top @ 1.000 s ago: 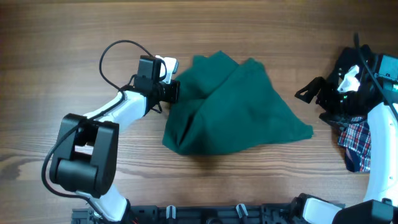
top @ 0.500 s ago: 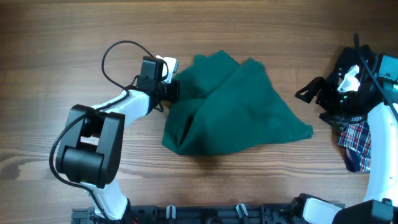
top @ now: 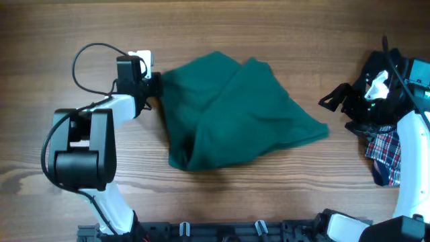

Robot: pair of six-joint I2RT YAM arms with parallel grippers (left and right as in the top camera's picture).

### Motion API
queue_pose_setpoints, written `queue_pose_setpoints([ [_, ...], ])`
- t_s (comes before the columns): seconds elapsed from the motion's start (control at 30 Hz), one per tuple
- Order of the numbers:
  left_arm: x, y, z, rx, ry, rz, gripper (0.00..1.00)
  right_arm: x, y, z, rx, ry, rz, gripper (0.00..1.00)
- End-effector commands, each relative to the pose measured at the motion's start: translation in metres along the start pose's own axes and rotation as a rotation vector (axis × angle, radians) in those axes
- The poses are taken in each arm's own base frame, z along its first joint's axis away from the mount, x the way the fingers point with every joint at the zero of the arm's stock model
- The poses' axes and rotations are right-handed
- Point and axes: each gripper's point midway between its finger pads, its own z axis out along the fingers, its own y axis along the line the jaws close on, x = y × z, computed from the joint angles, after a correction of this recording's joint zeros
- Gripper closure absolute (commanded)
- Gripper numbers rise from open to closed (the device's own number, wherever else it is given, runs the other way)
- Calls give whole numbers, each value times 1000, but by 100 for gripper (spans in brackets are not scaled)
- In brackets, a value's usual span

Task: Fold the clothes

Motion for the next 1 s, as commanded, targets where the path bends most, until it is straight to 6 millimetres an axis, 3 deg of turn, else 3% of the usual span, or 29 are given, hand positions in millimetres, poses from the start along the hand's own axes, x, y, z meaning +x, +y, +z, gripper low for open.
queue_pose_setpoints([
  [0.0, 3, 27, 11, -88, -31, -19, 96, 0, 3, -4, -10, -3, -20, 0],
  [0.23, -53, 39, 2, -169, -260, 44, 96, 1, 0, -4, 2, 1, -15, 0],
  [0.43, -62, 33, -5, -159, -284, 44, 91, 0, 1, -4, 1, -2, -13, 0],
  [0.67, -82, -45, -69, 44, -244, 56, 96, 0, 1, -4, 1, -2, -14, 0],
  [0.73, -74, -65, -83, 86, -196, 76, 96, 0, 1, -4, 1, -2, -14, 0],
  [0.8, -53, -83, -85, 121, -112, 62, 96, -1, 1, -4, -1, -6, -16, 0],
  [0.9, -8, -82, -67, 105, 54, 2, 96, -2, 1, -4, -3, -12, -18, 0],
  [0.97, 9, -78, -55, 94, 108, -7, 96, -2, 1, -4, -2, -9, -18, 0],
])
